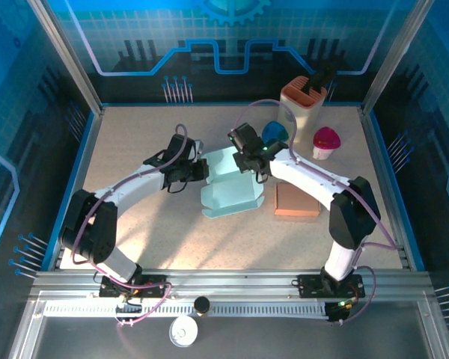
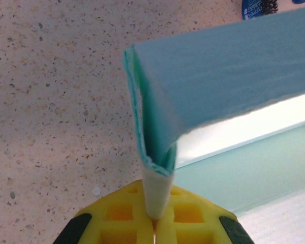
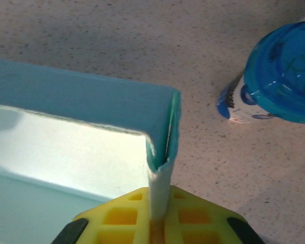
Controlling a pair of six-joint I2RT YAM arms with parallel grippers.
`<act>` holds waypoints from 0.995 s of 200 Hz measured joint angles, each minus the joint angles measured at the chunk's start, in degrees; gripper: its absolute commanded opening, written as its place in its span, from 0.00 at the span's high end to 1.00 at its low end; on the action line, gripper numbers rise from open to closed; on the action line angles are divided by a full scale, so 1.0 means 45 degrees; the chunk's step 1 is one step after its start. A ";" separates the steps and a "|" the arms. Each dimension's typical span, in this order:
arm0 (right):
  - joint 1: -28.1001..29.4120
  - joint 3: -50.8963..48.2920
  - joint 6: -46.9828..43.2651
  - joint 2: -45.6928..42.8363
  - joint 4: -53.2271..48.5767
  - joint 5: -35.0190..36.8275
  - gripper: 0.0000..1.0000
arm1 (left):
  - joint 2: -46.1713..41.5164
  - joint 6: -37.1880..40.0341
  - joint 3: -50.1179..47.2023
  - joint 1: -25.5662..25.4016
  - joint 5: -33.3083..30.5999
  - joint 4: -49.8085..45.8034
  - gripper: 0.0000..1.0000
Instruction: Fold the paper box
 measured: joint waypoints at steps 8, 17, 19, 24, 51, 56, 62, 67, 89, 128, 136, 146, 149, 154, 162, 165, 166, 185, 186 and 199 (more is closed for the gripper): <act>0.0117 0.0121 0.0141 0.0126 -0.0146 0.0466 1.00 | -0.0024 -0.0044 0.0039 -0.0117 -0.0185 -0.0044 1.00; 0.0228 0.0204 0.0291 0.0204 -0.0296 0.0913 1.00 | -0.0078 -0.0165 0.0063 -0.0248 -0.0369 -0.0102 1.00; 0.0262 0.0209 0.0374 0.0214 -0.0321 0.1020 1.00 | -0.0092 -0.0185 0.0063 -0.0267 -0.0413 -0.0107 1.00; 0.0330 0.0228 0.0447 0.0223 -0.0403 0.1248 1.00 | -0.0126 -0.0277 0.0068 -0.0330 -0.0505 -0.0131 1.00; 0.0583 0.0471 0.0869 0.0272 -0.0855 0.2098 1.00 | -0.0257 -0.0607 0.0248 -0.0709 -0.1030 -0.0355 1.00; 0.0593 0.0510 0.0952 0.0272 -0.0903 0.2181 1.00 | -0.0257 -0.0675 0.0287 -0.0767 -0.1117 -0.0374 1.00; 0.0602 0.0539 0.1020 0.0272 -0.0976 0.2273 1.00 | -0.0262 -0.0714 0.0321 -0.0835 -0.1214 -0.0374 1.00; 0.0602 0.0568 0.1054 0.0272 -0.1030 0.2351 1.00 | -0.0257 -0.0748 0.0355 -0.0884 -0.1263 -0.0389 1.00; 0.0607 0.0597 0.1171 0.0272 -0.1156 0.2497 0.99 | -0.0262 -0.0962 0.0432 -0.1005 -0.1394 -0.0418 1.00; 0.0539 0.0597 0.1171 0.0272 -0.1122 0.2375 0.86 | -0.0262 -0.1044 0.0442 -0.1093 -0.1583 -0.0520 1.00; 0.0515 0.0597 0.1132 0.0272 -0.1112 0.2312 0.83 | -0.0262 -0.1044 0.0452 -0.1103 -0.1593 -0.0554 1.00; 0.0452 0.0597 0.1078 0.0272 -0.1049 0.2288 0.81 | -0.0262 -0.1035 0.0500 -0.1151 -0.1632 -0.0646 1.00; 0.0437 0.0597 0.1030 0.0272 -0.1025 0.2259 0.80 | -0.0262 -0.1035 0.0515 -0.1161 -0.1632 -0.0661 1.00; 0.0413 0.0597 0.1015 0.0272 -0.0996 0.2244 0.80 | -0.0262 -0.1030 0.0539 -0.1209 -0.1637 -0.0685 1.00; 0.0355 0.0597 0.0981 0.0272 -0.0957 0.2215 0.79 | -0.0262 -0.1025 0.0568 -0.1258 -0.1637 -0.0699 1.00; 0.0340 0.0597 0.0981 0.0272 -0.0952 0.2215 0.79 | -0.0262 -0.1025 0.0573 -0.1277 -0.1642 -0.0709 1.00; 0.0335 0.0597 0.0981 0.0272 -0.0947 0.2215 0.79 | -0.0262 -0.1025 0.0578 -0.1282 -0.1642 -0.0714 1.00; 0.0194 0.0617 0.0937 0.0272 -0.0894 0.2152 0.79 | -0.0262 -0.1025 0.0622 -0.1336 -0.1642 -0.0743 1.00; 0.0189 0.0617 0.0937 0.0272 -0.0894 0.2152 0.79 | -0.0262 -0.1025 0.0627 -0.1336 -0.1642 -0.0743 1.00; 0.0112 0.0670 0.0918 0.0272 -0.0894 0.2093 0.86 | -0.0262 -0.1025 0.0641 -0.1336 -0.1642 -0.0743 1.00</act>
